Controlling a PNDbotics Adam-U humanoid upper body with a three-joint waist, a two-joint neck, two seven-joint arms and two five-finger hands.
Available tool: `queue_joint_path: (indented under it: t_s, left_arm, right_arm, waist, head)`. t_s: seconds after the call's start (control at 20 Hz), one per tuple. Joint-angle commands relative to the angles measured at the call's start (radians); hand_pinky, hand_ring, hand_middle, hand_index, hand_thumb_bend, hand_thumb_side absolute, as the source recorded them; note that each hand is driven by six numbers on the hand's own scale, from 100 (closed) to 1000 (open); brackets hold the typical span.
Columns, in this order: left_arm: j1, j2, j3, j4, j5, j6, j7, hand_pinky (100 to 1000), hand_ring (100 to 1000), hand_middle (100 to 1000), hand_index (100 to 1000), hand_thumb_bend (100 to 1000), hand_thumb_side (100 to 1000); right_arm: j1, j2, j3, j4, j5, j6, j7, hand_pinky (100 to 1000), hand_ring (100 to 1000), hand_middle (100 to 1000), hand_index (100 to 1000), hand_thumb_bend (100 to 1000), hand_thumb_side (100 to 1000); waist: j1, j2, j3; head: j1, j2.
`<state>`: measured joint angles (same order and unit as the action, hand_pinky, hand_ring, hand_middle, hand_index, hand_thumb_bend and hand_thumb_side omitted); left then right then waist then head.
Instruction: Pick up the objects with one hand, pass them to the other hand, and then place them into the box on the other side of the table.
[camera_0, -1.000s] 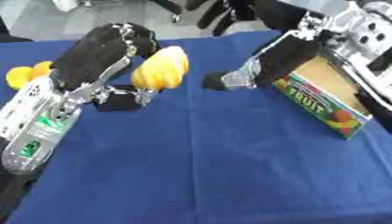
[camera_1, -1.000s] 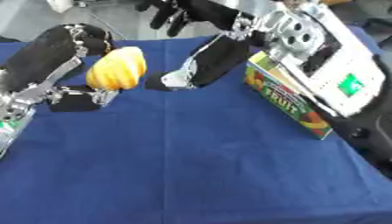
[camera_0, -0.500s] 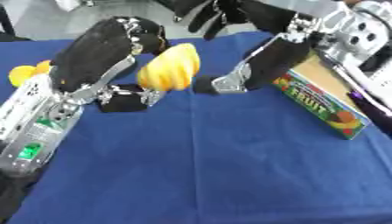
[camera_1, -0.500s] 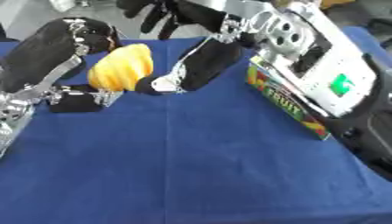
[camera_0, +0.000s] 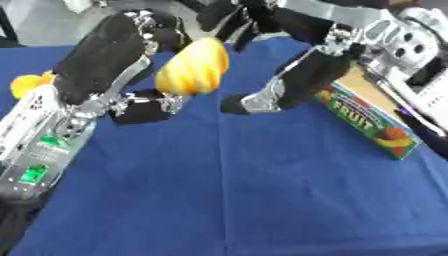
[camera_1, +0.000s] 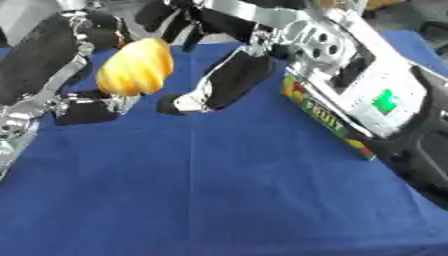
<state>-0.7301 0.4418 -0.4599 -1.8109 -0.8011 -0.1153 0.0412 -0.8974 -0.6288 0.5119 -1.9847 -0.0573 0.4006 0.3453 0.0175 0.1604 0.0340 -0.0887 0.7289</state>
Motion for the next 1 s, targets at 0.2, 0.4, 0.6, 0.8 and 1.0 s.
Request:
queue_joint_path:
  t_s: [0.2, 0.4, 0.6, 0.8, 1.0]
  left_arm:
    - [-0.013, 0.006, 0.005, -0.015, 0.007, -0.006, 0.036, 571, 498, 424, 511, 107, 100]
    - [-0.014, 0.003, 0.003, -0.016, 0.01, -0.019, 0.044, 571, 499, 424, 510, 115, 100]
    - [-0.015, -0.002, 0.0, -0.018, 0.01, -0.031, 0.045, 570, 499, 424, 510, 120, 100]
    - [-0.017, -0.007, -0.002, -0.021, 0.008, -0.04, 0.047, 569, 497, 422, 509, 120, 100]
    - [-0.019, -0.012, -0.004, -0.022, 0.01, -0.047, 0.052, 567, 496, 420, 508, 124, 100]
  right_arm:
    - [-0.015, -0.012, -0.002, -0.015, 0.002, -0.005, 0.004, 738, 799, 796, 838, 509, 106]
    - [-0.015, -0.013, -0.003, -0.015, -0.006, -0.004, -0.008, 737, 797, 795, 836, 488, 107]
    - [-0.001, -0.028, -0.006, -0.015, -0.026, -0.018, -0.023, 735, 796, 794, 835, 465, 111]
    - [0.002, -0.03, -0.005, -0.015, -0.041, -0.013, -0.032, 731, 792, 791, 831, 407, 129]
    - [-0.002, -0.028, -0.002, -0.015, -0.051, -0.006, -0.04, 729, 791, 787, 827, 380, 115]
  waist:
    - [-0.013, -0.031, 0.0]
    - [-0.013, -0.029, 0.001]
    - [-0.012, -0.027, 0.001]
    - [-0.012, -0.027, 0.002]
    - [-0.012, -0.026, 0.004]
  head:
    - [-0.002, -0.005]
    - [-0.003, -0.006]
    - [-0.006, -0.007]
    - [-0.008, -0.008]
    - [-0.011, -0.009]
